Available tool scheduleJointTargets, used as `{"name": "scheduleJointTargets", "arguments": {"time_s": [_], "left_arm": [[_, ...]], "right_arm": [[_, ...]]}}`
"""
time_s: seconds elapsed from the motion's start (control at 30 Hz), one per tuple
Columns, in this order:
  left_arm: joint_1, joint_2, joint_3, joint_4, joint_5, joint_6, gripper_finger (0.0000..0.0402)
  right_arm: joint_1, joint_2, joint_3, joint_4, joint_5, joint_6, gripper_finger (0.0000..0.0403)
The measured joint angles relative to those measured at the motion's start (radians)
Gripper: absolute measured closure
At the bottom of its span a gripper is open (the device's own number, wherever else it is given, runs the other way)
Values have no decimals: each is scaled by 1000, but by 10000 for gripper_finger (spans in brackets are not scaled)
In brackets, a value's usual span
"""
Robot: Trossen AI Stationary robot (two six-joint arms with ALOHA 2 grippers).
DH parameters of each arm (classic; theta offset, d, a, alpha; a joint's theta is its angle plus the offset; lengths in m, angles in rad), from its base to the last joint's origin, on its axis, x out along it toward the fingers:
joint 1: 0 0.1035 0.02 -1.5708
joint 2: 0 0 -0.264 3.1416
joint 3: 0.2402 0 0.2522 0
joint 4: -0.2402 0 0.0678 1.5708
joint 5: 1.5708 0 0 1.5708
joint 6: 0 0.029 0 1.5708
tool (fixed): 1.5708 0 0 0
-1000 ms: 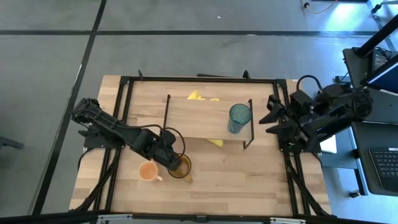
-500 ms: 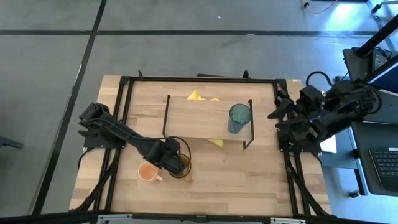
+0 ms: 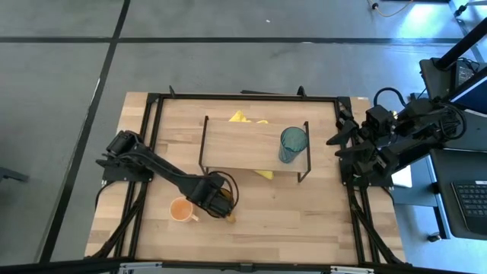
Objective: Stack small to large cups/mugs on shelf
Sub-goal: Put the yellow mug on the shelf
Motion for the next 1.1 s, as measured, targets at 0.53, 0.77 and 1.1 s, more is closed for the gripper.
{"name": "scheduleJointTargets", "arguments": {"time_s": [0.53,0.77,1.1], "left_arm": [[2,29,0,28,-17,31,353],[-1,25,33,29,-19,33,386],[3,35,149,-77,53,137,388]], "right_arm": [[0,1,0,-10,1,-5,235],[0,1,0,-19,1,-5,235],[0,1,-2,-71,27,17,235]]}}
